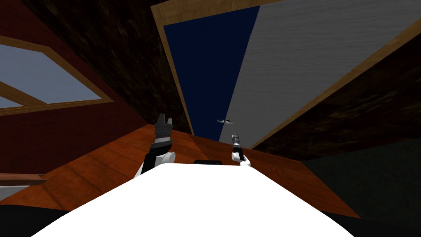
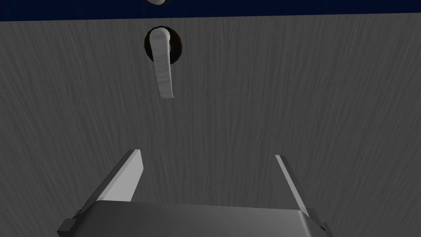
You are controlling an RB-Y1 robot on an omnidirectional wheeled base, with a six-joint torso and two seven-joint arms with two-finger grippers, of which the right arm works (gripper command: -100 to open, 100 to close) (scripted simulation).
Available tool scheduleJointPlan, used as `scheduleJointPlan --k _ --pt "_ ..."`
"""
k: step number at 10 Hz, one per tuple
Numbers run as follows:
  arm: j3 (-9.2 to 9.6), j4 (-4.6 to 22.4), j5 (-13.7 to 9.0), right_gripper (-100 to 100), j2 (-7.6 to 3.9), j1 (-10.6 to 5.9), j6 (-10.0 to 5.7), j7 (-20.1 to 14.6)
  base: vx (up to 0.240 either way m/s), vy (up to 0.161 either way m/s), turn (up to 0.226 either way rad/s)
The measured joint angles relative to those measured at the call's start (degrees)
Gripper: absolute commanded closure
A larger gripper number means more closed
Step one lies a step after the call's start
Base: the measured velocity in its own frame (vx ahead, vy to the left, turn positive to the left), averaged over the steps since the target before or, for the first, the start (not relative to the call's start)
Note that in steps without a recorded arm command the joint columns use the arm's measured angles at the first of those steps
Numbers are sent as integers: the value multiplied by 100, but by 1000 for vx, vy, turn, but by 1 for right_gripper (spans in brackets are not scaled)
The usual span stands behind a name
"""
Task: Pull the door open
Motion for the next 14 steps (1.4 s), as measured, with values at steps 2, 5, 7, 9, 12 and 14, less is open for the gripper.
scheduleJointPlan --k 2,5,7,9,12,14 --pt "-16 191 -33 -100 -3 -60 -3 34 101 -9 22" --pt "-39 545 -71 -100 -24 -223 -61 56 63 -5 16" --pt "-54 715 -101 -100 -35 -281 -72 75 86 -8 18" --pt "-68 917 -129 -100 -57 -363 -85 86 79 -7 19" --pt "-95 1530 -180 -100 -97 -632 -250 90 120 -6 34" --pt "-120 1768 -228 -100 -101 -714 -253 135 123 -7 25"
